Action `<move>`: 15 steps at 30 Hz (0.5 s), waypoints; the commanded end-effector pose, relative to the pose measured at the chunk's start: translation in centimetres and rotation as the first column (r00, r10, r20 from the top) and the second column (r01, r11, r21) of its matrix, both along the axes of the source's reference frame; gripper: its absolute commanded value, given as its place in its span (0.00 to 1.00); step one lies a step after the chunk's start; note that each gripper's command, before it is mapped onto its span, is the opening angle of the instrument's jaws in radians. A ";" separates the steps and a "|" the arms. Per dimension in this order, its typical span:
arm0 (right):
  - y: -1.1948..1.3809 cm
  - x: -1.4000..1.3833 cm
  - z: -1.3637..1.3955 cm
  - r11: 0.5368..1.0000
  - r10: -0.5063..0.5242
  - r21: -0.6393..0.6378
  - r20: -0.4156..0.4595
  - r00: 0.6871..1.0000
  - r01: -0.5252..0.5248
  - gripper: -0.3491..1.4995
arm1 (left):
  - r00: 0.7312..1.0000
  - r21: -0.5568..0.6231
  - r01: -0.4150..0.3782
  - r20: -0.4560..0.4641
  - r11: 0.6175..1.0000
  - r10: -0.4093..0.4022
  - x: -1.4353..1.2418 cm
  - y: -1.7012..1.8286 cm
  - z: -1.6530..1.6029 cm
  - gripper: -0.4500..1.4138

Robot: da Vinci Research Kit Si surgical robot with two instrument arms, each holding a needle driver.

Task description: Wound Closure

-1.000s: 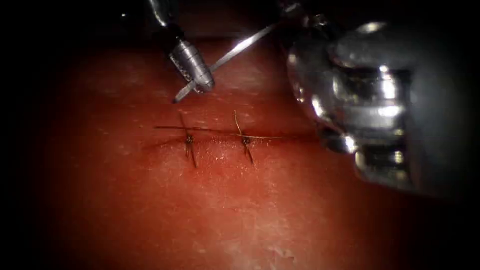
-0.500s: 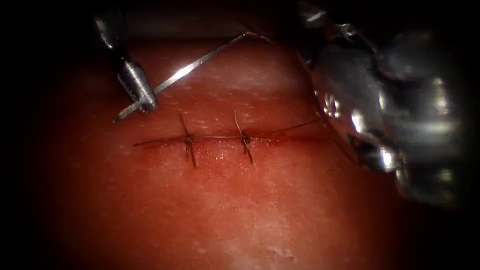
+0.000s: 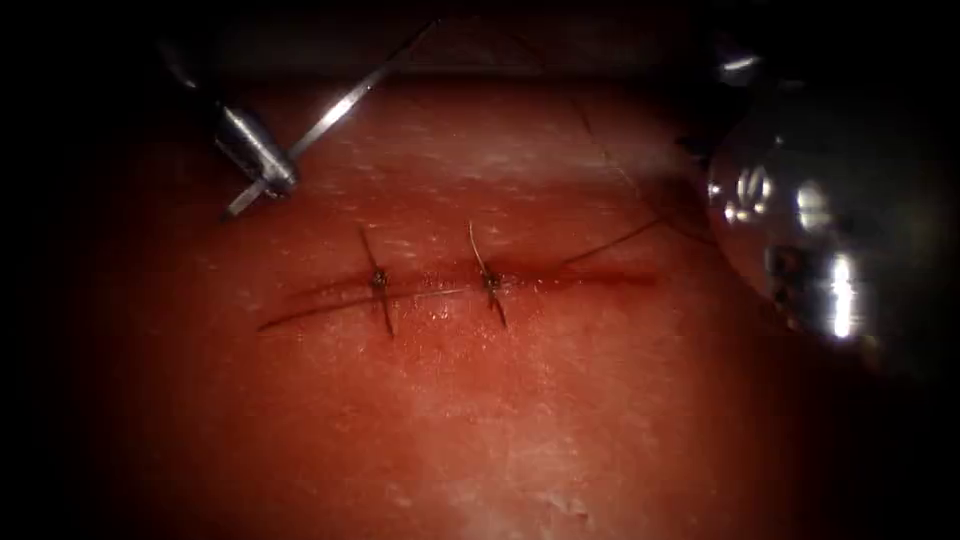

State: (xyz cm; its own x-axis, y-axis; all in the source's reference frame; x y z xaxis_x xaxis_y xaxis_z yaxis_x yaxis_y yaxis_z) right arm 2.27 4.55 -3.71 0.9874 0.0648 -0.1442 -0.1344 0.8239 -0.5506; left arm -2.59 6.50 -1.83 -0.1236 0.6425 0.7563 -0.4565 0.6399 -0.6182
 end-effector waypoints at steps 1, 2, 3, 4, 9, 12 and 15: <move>0.01 0.14 -0.07 0.999 0.004 -0.046 0.006 1.000 -0.004 0.98 | 1.000 -0.005 0.010 -0.005 1.000 -0.010 -0.07 0.02 0.08 0.05; 0.03 0.18 -0.11 0.999 0.019 -0.051 0.012 1.000 -0.018 0.98 | 1.000 -0.005 0.017 -0.003 1.000 -0.017 -0.08 0.00 0.09 0.05; 0.03 0.20 -0.13 0.998 0.028 -0.052 0.018 0.999 -0.027 0.98 | 1.000 -0.005 0.021 -0.003 1.000 -0.021 -0.09 -0.02 0.09 0.05; 0.04 0.25 -0.14 0.991 0.127 -0.031 -0.056 0.990 -0.129 0.98 | 1.000 0.001 0.029 -0.007 1.000 -0.029 -0.10 -0.04 0.09 0.05; -0.15 0.22 -0.01 0.937 0.316 0.264 -0.369 0.874 -0.228 0.90 | 0.999 -0.027 0.042 -0.006 0.999 -0.042 -0.12 -0.07 0.08 0.05; -0.12 0.12 0.00 0.938 0.326 0.278 -0.516 0.792 -0.205 0.96 | 0.999 -0.036 0.053 -0.003 0.998 -0.053 -0.13 -0.06 0.08 0.05; -0.09 0.00 0.06 0.934 0.354 0.262 -0.599 0.718 -0.243 0.99 | 0.997 -0.034 0.072 0.009 0.997 -0.072 -0.14 -0.06 0.06 0.05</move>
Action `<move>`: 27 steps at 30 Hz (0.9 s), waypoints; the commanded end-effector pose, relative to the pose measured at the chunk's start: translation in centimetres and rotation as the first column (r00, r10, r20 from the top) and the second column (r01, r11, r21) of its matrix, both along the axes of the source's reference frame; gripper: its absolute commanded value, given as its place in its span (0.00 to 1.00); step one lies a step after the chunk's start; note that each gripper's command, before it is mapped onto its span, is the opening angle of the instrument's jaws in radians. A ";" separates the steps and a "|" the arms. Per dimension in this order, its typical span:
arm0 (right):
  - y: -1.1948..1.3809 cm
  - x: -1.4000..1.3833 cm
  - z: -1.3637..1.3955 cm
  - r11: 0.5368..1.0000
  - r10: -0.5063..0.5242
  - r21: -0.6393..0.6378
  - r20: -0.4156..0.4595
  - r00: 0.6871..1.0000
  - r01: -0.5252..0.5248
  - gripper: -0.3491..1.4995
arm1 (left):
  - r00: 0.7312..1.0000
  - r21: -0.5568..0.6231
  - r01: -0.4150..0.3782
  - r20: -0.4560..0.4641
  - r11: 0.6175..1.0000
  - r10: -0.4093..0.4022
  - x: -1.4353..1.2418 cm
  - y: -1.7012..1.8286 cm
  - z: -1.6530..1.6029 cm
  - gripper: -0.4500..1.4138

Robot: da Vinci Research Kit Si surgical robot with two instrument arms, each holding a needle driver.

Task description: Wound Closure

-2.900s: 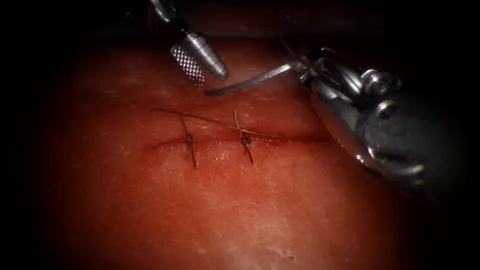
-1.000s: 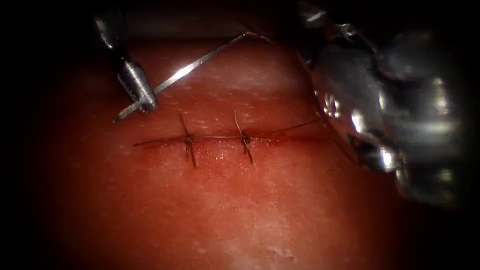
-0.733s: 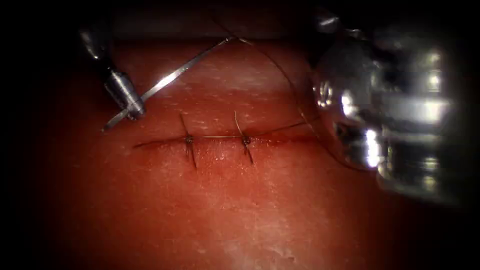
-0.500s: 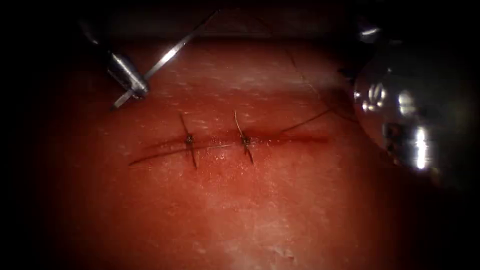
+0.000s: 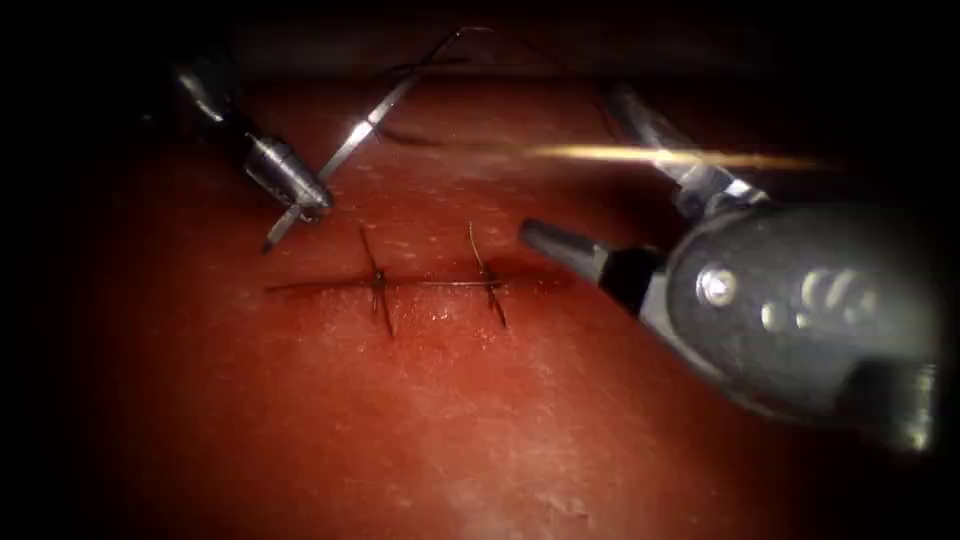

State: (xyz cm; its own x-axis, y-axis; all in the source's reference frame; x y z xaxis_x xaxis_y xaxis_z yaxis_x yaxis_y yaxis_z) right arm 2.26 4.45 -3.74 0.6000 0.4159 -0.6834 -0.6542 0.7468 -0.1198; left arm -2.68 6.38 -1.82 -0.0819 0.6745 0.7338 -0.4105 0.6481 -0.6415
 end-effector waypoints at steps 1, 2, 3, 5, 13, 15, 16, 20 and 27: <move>0.02 -0.03 0.13 1.000 0.013 0.013 -0.034 0.999 -0.013 0.99 | 1.000 -0.003 0.012 0.015 1.000 -0.012 -0.05 0.05 0.03 0.05; 0.03 -0.07 0.23 0.997 0.060 0.048 -0.112 0.992 -0.055 0.99 | 0.999 -0.013 0.023 0.033 1.000 -0.023 -0.06 0.05 0.00 0.05; 0.03 -0.09 0.27 0.993 0.097 0.081 -0.148 0.984 -0.086 0.99 | 0.999 -0.014 0.032 0.044 0.999 -0.031 -0.07 0.06 -0.01 0.05; 0.04 -0.10 0.34 0.984 0.140 0.136 -0.209 0.968 -0.113 0.98 | 0.995 -0.030 0.062 0.086 0.998 -0.059 -0.09 0.06 -0.05 0.05; -0.09 -0.22 0.71 0.938 0.221 0.340 -0.445 0.868 -0.064 0.81 | 0.964 -0.156 0.211 0.199 0.965 -0.179 -0.35 -0.26 -0.24 0.05; -0.13 -0.23 0.80 0.924 0.256 0.376 -0.464 0.848 -0.073 0.79 | 0.955 -0.160 0.244 0.213 0.956 -0.208 -0.38 -0.30 -0.28 0.05; -0.16 -0.24 0.91 0.906 0.295 0.415 -0.484 0.824 -0.081 0.79 | 0.942 -0.151 0.283 0.230 0.947 -0.245 -0.41 -0.32 -0.32 0.05; -0.18 -0.26 1.08 0.872 0.382 0.479 -0.535 0.754 -0.103 0.74 | 0.920 -0.156 0.344 0.254 0.926 -0.299 -0.48 -0.37 -0.35 0.05; -0.12 -0.25 1.10 0.830 0.501 0.542 -0.620 0.604 -0.131 0.72 | 0.887 -0.180 0.421 0.286 0.889 -0.362 -0.55 -0.44 -0.36 0.05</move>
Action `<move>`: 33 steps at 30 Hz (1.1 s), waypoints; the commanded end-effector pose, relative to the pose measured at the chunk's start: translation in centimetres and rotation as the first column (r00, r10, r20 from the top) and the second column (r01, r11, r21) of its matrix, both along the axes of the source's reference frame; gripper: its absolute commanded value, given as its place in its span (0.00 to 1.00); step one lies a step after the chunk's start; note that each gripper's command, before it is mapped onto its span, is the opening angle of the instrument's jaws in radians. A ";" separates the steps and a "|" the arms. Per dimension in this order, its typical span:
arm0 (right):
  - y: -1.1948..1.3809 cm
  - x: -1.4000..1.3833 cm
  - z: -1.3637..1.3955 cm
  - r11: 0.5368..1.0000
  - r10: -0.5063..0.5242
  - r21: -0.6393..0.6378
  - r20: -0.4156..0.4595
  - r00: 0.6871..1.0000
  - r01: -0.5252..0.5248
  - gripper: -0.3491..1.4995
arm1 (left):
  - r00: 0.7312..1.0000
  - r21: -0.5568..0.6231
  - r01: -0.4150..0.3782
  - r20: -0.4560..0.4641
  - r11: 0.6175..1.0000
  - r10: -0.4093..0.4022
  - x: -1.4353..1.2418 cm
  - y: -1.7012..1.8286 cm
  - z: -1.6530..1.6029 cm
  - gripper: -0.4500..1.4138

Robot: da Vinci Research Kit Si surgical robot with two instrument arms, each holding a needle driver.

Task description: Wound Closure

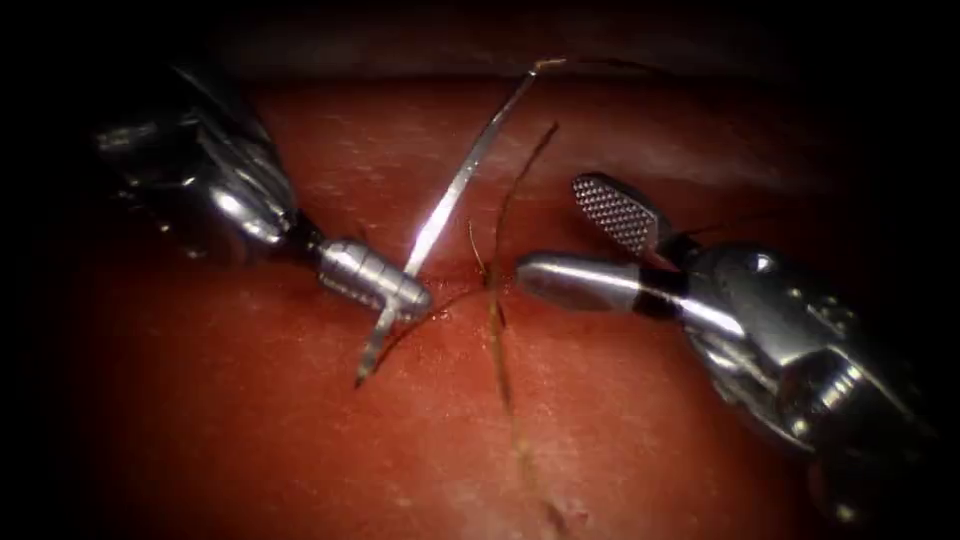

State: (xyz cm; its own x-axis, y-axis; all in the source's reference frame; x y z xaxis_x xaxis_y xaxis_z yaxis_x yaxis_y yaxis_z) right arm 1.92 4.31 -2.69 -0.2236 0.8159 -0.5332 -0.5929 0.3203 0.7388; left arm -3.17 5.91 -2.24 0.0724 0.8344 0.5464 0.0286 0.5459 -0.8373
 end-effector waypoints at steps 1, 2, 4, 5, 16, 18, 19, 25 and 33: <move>0.02 0.11 0.04 1.000 0.021 0.005 -0.032 0.999 -0.021 0.74 | 1.000 -0.003 0.018 0.007 1.000 -0.018 -0.07 0.01 0.07 0.05; 0.03 0.12 0.04 0.999 0.035 0.012 -0.049 0.998 -0.034 0.74 | 1.000 -0.004 0.022 0.011 1.000 -0.021 -0.08 0.00 0.08 0.05; 0.06 0.14 0.03 0.998 0.054 0.013 -0.074 0.996 -0.053 0.74 | 0.999 -0.009 0.025 0.020 1.000 -0.025 -0.10 -0.05 0.11 0.05; 0.08 0.15 0.03 0.998 0.065 0.016 -0.089 0.994 -0.063 0.74 | 1.000 -0.012 0.021 0.021 1.000 -0.021 -0.13 -0.09 0.13 0.05; 0.10 0.26 0.05 0.992 0.124 0.055 -0.160 0.979 -0.116 0.64 | 0.997 -0.025 -0.014 0.081 1.000 0.016 -0.29 -0.21 0.13 0.05; 0.10 0.27 0.05 0.991 0.130 0.062 -0.169 0.977 -0.121 0.61 | 0.996 -0.032 -0.025 0.087 0.999 0.027 -0.32 -0.22 0.12 0.05; 0.10 0.27 0.05 0.990 0.133 0.066 -0.173 0.976 -0.124 0.59 | 0.996 -0.032 -0.028 0.089 0.999 0.030 -0.33 -0.23 0.12 0.05; 0.07 0.25 0.05 0.988 0.111 0.131 -0.250 0.962 -0.080 0.00 | 0.995 -0.033 -0.037 0.094 0.999 0.040 -0.35 -0.25 0.11 0.05; 0.02 0.11 0.09 0.987 0.106 0.141 -0.229 0.968 -0.075 0.00 | 0.995 -0.037 -0.036 0.095 0.999 0.039 -0.38 -0.20 0.10 0.26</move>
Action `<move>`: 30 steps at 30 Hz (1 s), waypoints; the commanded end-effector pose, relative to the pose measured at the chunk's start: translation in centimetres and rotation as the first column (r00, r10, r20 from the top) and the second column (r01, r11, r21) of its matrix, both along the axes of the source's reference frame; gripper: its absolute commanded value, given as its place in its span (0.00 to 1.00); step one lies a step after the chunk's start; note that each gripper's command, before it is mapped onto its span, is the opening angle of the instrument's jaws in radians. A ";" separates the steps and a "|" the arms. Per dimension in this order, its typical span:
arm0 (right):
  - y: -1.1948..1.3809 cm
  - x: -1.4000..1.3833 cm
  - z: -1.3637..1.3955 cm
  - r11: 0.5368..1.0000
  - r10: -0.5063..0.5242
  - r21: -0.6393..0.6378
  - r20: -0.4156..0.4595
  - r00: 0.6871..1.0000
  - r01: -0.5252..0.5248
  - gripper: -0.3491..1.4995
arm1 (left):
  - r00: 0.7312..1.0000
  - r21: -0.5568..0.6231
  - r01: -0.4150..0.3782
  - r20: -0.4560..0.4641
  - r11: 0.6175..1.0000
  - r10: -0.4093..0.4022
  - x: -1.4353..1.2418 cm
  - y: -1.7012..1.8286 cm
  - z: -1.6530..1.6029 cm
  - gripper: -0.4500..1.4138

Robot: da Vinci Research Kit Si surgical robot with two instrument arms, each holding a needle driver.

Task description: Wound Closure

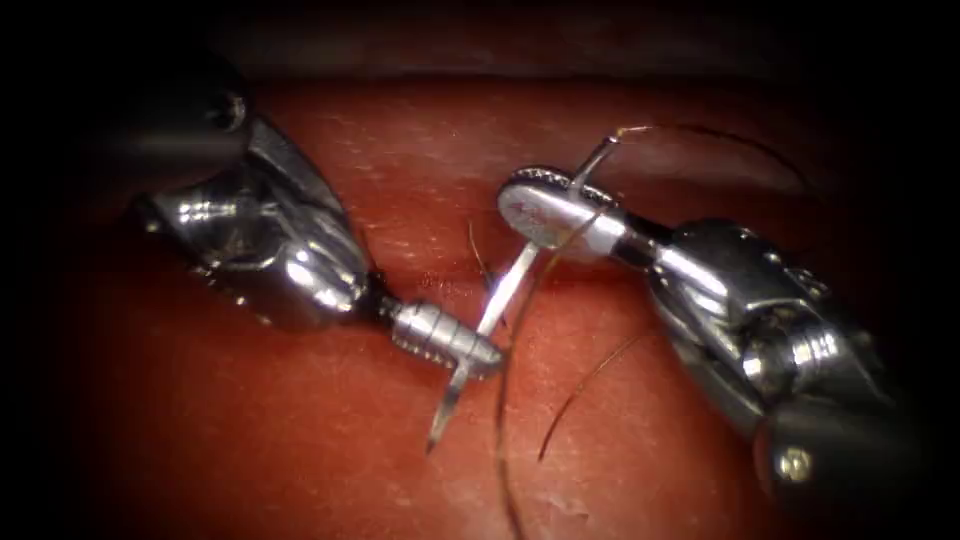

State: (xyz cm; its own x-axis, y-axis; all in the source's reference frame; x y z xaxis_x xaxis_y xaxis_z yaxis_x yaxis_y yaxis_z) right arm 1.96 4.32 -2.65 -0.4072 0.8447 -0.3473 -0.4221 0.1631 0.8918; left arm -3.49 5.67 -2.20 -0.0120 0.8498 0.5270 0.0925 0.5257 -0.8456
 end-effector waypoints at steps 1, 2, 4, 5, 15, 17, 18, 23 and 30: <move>0.01 0.07 0.05 1.000 -0.002 -0.002 -0.003 1.000 0.002 0.00 | 1.000 -0.096 0.010 -0.008 0.995 -0.010 -0.08 0.06 0.05 0.47; 0.00 0.07 0.05 1.000 -0.002 -0.002 -0.003 1.000 0.002 0.00 | 1.000 -0.137 0.017 -0.013 0.990 -0.019 -0.10 0.06 0.06 0.55; 0.00 0.07 0.05 1.000 -0.005 0.005 -0.005 1.000 0.005 0.00 | 0.997 -0.301 0.051 -0.036 0.952 -0.065 -0.13 0.08 0.07 0.66; -0.01 0.07 0.05 1.000 -0.009 0.000 -0.004 1.000 0.009 0.00 | 0.996 -0.345 0.062 -0.045 0.936 -0.083 -0.13 0.07 0.06 0.66; 0.07 -0.21 0.08 0.991 -0.084 -0.103 0.021 0.996 0.085 0.00 | 0.997 -0.728 -0.077 -0.065 0.681 0.043 -0.15 -0.05 0.00 0.67; 0.13 -0.29 0.09 0.986 -0.103 -0.132 0.030 0.994 0.106 0.00 | 0.996 -0.773 -0.093 -0.071 0.628 0.060 -0.12 -0.03 -0.01 0.67; 0.16 -0.33 0.09 0.981 -0.118 -0.152 0.035 0.992 0.122 0.00 | 0.995 -0.790 -0.098 -0.078 0.605 0.060 -0.11 -0.02 -0.01 0.67; 0.46 -0.52 0.13 0.911 -0.230 -0.328 0.096 0.968 0.249 0.00 | 0.975 -0.899 -0.222 -0.200 0.379 0.095 -0.04 -0.07 0.08 0.67; 0.80 -0.56 0.21 0.747 -0.363 -0.533 0.175 0.915 0.398 0.00 | 0.932 -0.894 -0.361 -0.334 0.266 0.142 -0.10 -0.27 0.28 0.21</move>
